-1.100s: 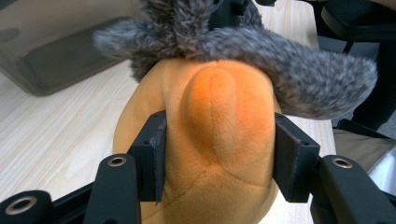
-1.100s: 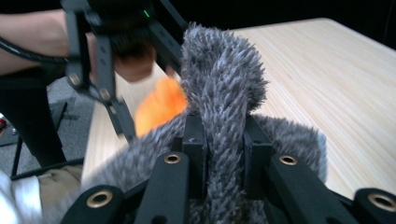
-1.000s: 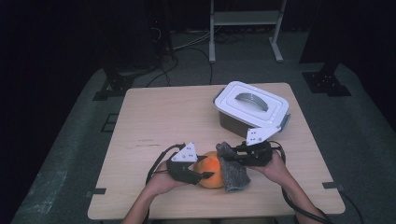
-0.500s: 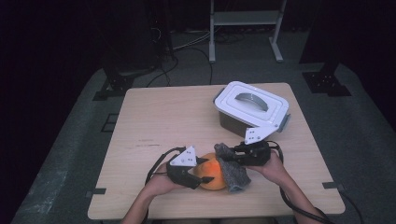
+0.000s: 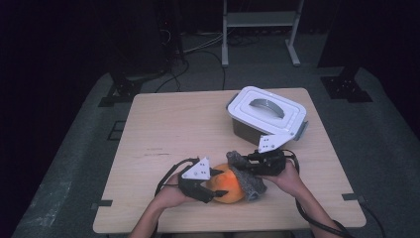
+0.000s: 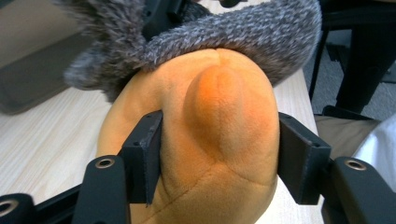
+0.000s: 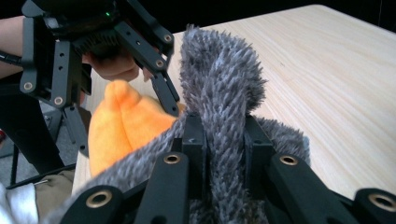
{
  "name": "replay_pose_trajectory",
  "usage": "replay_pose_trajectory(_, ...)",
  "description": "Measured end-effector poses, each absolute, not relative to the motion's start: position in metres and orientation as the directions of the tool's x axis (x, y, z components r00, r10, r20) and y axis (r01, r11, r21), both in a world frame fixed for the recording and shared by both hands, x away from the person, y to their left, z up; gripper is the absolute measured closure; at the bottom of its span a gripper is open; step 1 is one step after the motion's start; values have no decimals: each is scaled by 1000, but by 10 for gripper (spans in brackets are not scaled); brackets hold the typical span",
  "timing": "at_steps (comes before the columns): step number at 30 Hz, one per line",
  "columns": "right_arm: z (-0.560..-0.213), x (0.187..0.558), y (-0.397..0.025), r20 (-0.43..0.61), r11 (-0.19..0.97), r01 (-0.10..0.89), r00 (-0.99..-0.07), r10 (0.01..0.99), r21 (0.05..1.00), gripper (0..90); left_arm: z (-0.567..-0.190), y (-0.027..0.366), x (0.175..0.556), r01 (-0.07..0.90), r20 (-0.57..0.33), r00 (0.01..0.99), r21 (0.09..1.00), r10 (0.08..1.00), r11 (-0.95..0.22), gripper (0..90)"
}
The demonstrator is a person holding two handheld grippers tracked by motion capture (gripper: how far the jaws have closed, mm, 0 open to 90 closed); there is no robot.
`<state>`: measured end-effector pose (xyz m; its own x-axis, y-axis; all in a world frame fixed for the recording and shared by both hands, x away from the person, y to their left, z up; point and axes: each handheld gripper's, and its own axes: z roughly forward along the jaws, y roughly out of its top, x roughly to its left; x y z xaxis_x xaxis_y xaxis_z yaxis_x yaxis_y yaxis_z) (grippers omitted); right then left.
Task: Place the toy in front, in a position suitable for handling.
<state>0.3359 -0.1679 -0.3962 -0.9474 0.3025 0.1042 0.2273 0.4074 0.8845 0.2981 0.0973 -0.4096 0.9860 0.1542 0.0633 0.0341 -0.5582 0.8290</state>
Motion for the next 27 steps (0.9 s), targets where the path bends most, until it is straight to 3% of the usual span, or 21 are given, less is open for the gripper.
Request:
replay_pose_trajectory(8,-410,345,-188,150,404,299,-920,361,864,749,-408,111,311,158,-28,966,851,257,-501,413)
replay_pose_trajectory(13,-401,341,-192,146,363,279,-924,354,889,752,-407,114,318,249,-104,942,856,319,-454,430)
replay_pose_trajectory(19,-391,331,-178,103,358,217,-945,311,908,751,-407,117,323,303,-146,918,858,370,-414,434)
replay_pose_trajectory(27,-410,349,-197,154,358,297,-913,377,885,749,-408,120,327,344,-182,897,859,403,-378,431)
